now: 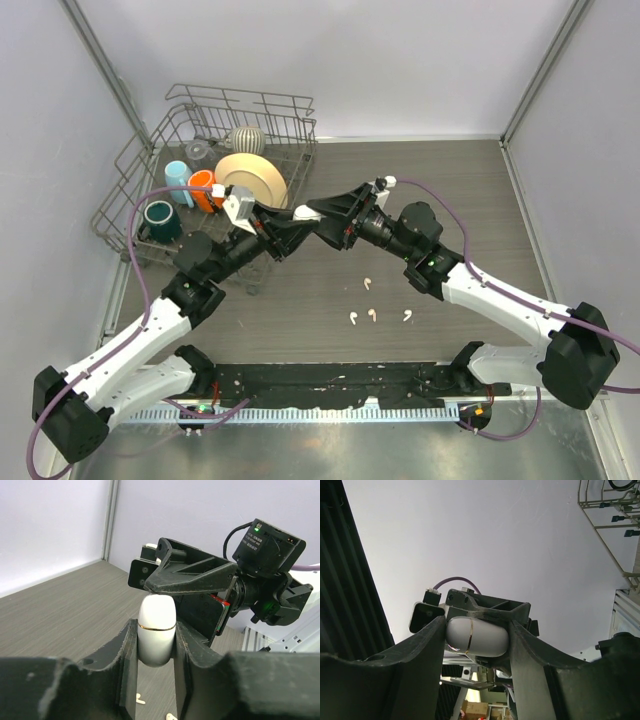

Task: Insert the wireless bluetooth earbuds into the charging case
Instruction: Pick up the charging case at the center of the board.

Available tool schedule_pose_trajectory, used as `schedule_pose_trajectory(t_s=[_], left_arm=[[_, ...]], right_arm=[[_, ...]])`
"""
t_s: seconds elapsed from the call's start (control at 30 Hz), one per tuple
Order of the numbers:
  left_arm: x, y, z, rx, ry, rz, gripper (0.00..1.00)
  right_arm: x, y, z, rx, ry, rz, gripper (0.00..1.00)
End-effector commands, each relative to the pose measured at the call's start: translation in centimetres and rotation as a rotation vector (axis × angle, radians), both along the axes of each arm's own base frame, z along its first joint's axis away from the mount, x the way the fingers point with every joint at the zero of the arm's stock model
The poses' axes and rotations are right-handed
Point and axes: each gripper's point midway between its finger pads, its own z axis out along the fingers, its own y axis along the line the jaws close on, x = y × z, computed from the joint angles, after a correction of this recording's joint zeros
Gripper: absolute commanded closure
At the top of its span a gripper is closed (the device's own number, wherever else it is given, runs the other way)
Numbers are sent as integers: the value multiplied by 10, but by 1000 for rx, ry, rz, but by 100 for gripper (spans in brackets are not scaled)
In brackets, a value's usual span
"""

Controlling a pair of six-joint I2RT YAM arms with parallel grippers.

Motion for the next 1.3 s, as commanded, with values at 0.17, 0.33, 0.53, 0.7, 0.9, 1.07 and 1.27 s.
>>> schedule_pose_trajectory(t_s=[0.17, 0.33, 0.53, 0.7, 0.9, 1.07, 1.27], left_arm=[[-3, -1, 19, -55, -43, -18, 92], [-4, -2, 18, -56, -34, -26, 100], [-6, 0, 13, -65, -43, -26, 100], [-14, 11, 21, -108, -117, 0, 100], [-29, 20, 17, -146, -220, -8, 100], [-41, 16, 8, -124, -253, -72, 100], [-51, 16, 3, -113, -376, -87, 100]], right_arm=[[-11, -5, 25, 52, -74, 13, 98], [-9, -3, 15, -40, -92, -2, 95], [-11, -6, 17, -106, -187, -19, 39], [-9, -13, 18, -207, -309, -54, 16], [-10, -32, 20, -379, -535, -132, 14], [-18, -47, -7, -643, -683, -72, 14], [-33, -50, -15, -728, -787, 34, 15]])
